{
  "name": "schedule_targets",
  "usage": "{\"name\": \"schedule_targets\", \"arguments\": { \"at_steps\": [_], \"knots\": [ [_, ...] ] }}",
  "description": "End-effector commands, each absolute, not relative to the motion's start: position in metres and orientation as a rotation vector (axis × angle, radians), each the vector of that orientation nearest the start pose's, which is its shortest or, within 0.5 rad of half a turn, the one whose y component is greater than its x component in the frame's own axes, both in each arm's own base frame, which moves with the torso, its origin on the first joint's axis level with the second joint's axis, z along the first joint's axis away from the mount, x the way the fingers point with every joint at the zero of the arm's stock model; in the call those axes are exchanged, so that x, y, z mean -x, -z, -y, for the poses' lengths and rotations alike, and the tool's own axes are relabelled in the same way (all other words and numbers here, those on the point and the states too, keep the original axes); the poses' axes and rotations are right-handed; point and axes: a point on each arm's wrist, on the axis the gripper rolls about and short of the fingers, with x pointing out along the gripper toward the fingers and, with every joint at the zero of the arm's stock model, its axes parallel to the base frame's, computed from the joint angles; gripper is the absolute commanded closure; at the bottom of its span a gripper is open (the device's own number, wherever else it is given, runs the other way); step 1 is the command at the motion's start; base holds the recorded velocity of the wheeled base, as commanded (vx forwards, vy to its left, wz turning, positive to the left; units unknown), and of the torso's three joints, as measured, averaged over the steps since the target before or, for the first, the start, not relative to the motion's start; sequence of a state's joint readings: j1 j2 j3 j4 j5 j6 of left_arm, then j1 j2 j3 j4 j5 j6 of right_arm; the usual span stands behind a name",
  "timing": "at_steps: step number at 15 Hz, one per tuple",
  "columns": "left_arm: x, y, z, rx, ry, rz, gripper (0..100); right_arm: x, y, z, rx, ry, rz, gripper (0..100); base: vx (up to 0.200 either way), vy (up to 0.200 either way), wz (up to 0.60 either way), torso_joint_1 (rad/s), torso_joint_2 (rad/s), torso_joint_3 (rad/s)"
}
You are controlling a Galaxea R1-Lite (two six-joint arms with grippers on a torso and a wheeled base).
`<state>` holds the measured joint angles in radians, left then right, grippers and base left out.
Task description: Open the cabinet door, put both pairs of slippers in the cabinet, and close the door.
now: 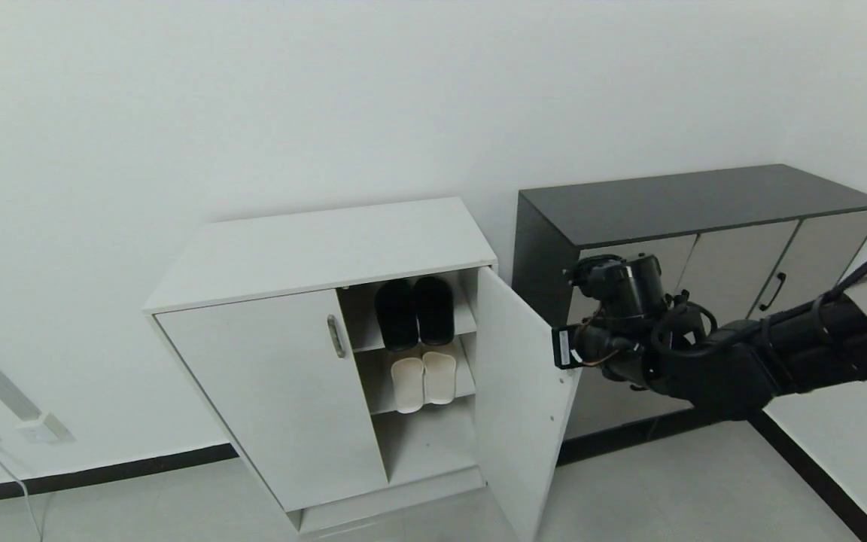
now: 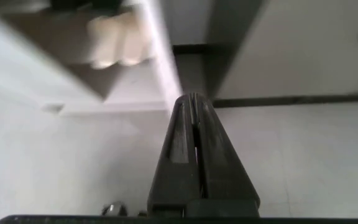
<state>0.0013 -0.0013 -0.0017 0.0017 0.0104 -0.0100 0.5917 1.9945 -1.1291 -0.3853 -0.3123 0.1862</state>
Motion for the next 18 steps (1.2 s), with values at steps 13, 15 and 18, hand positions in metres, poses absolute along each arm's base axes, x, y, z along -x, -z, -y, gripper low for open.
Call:
{"name": "schedule_targets", "arguments": {
  "at_steps": [13, 15, 18],
  "knots": [
    [0.023, -0.076, 0.0, 0.012, -0.012, 0.0, 100, -0.24, -0.167, -0.229, 0.072, -0.435, -0.406, 100, 0.0, 0.0, 0.14, 0.0, 0.0, 0.001],
    [0.023, -0.076, 0.0, 0.012, -0.012, 0.0, 100, -0.239, -0.165, -0.229, 0.077, -0.439, -0.412, 100, 0.0, 0.0, 0.6, 0.012, 0.0, 0.0],
    [0.023, -0.076, 0.0, 0.012, -0.012, 0.0, 100, -0.239, -0.161, -0.227, 0.083, -0.441, -0.425, 100, 0.0, 0.0, 0.2, 0.001, 0.0, -0.004]
  ]
}}
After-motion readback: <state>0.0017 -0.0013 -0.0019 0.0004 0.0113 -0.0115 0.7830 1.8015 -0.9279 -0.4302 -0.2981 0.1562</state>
